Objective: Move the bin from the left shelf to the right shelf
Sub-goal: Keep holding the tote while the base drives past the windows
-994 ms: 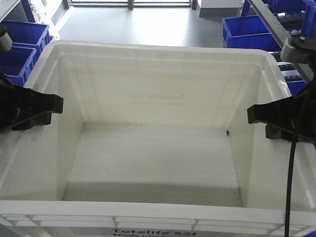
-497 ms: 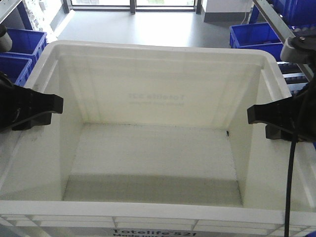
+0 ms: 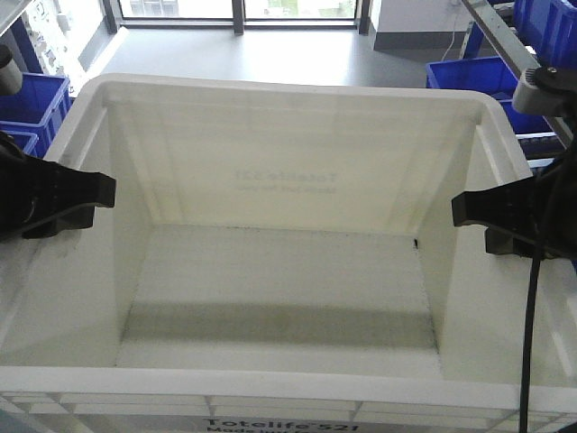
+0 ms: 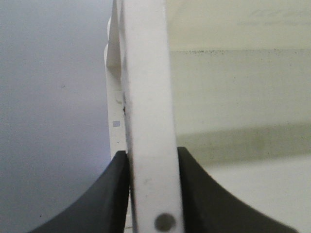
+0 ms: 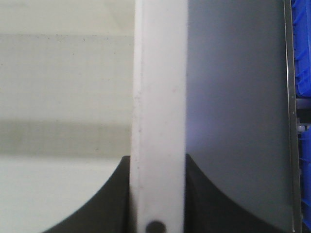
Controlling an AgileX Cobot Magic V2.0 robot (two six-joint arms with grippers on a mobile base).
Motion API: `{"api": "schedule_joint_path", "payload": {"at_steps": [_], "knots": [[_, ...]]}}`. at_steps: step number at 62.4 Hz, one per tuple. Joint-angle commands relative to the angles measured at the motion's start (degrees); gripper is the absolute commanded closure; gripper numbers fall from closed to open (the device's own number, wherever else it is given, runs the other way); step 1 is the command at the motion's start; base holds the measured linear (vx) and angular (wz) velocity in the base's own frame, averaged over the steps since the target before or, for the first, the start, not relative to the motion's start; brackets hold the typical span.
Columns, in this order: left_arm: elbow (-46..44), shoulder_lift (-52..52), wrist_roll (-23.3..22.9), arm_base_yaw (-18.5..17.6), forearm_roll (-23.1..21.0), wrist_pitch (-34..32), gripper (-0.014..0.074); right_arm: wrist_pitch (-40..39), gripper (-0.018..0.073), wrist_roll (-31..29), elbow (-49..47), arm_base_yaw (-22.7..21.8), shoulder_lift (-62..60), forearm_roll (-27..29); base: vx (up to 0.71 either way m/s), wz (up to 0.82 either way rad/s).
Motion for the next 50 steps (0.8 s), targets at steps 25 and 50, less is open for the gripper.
{"api": "schedule_joint_path", "payload": {"at_steps": [25,50], "knots": [[-2.14,-2.54,1.61,0.18,5.4,-2.04,0.0576,-0.96,0.0561,0.67,-2.01,-1.13,-1.68,-10.71,0.35,-0.03],[-2.14,-2.49,1.61,0.18,5.4,-2.23,0.0576,-1.32,0.0561,0.68,-2.01,-1.13,-1.68,-10.7,0.33,0.0]]}}
